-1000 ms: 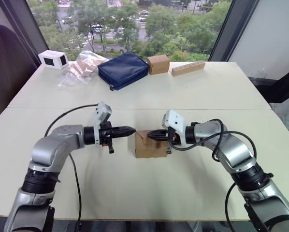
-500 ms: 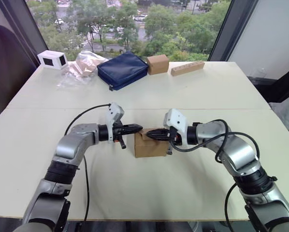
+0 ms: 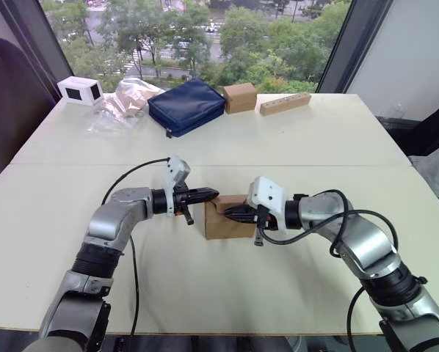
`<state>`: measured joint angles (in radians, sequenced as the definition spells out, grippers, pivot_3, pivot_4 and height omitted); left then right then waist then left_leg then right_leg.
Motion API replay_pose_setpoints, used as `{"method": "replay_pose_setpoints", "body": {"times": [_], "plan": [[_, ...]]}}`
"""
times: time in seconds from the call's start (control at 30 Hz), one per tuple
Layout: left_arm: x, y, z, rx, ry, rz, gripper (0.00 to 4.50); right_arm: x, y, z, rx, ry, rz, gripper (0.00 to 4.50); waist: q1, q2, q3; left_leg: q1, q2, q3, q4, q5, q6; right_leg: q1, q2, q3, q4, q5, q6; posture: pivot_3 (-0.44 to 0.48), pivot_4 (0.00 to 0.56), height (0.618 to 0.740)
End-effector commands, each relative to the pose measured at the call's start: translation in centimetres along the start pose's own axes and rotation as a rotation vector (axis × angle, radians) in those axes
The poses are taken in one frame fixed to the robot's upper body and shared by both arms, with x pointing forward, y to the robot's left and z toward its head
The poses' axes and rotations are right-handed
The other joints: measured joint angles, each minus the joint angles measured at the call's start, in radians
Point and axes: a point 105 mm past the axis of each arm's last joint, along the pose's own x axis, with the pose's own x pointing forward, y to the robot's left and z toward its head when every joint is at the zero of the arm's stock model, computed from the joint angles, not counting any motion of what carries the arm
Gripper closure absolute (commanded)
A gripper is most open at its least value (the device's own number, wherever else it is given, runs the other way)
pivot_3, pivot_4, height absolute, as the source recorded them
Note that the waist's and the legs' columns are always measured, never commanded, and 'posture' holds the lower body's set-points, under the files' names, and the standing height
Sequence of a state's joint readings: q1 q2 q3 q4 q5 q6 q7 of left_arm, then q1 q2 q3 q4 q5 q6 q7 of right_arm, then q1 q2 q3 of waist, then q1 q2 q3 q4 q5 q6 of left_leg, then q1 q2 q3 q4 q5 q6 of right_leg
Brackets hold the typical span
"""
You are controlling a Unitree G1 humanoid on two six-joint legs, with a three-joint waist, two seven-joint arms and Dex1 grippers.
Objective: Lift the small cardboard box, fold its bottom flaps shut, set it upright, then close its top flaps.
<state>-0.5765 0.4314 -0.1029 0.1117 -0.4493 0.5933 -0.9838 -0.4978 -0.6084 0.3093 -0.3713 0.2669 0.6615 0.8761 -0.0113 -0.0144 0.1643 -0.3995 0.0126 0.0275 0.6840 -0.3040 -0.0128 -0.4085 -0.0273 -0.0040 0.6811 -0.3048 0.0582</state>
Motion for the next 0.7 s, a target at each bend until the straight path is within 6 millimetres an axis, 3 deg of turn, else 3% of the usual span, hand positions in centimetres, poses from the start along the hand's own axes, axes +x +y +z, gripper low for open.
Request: {"method": "replay_pose_setpoints", "body": {"times": [0.03, 0.43, 0.7], "plan": [[0.0, -0.5, 0.7, 0.012, -0.015, -0.017, 4.47, 0.1, -0.5, 0.1, -0.074, 0.021, -0.017, 4.5, 0.0, 0.0, 0.0, 0.0, 0.0, 0.0, 0.0, 0.0, 0.0, 0.0, 0.0, 0.0, 0.0, 0.0, 0.0, 0.0, 0.15, 0.74], [0.0, -1.3, 0.4, 0.024, 0.005, -0.037, 4.47, 0.2, -1.2, -0.1, -0.111, 0.037, -0.046, 4.5, 0.0, 0.0, 0.0, 0.0, 0.0, 0.0, 0.0, 0.0, 0.0, 0.0, 0.0, 0.0, 0.0, 0.0, 0.0, 0.0, 0.15, 0.74], [0.4, -1.2, -0.2, 0.174, 0.093, -0.021, 4.47, -0.9, 0.7, 1.1, -0.055, -0.012, 0.065, 4.5, 0.0, 0.0, 0.0, 0.0, 0.0, 0.0, 0.0, 0.0, 0.0, 0.0, 0.0, 0.0, 0.0, 0.0, 0.0, 0.0, 0.15, 0.74]]}}
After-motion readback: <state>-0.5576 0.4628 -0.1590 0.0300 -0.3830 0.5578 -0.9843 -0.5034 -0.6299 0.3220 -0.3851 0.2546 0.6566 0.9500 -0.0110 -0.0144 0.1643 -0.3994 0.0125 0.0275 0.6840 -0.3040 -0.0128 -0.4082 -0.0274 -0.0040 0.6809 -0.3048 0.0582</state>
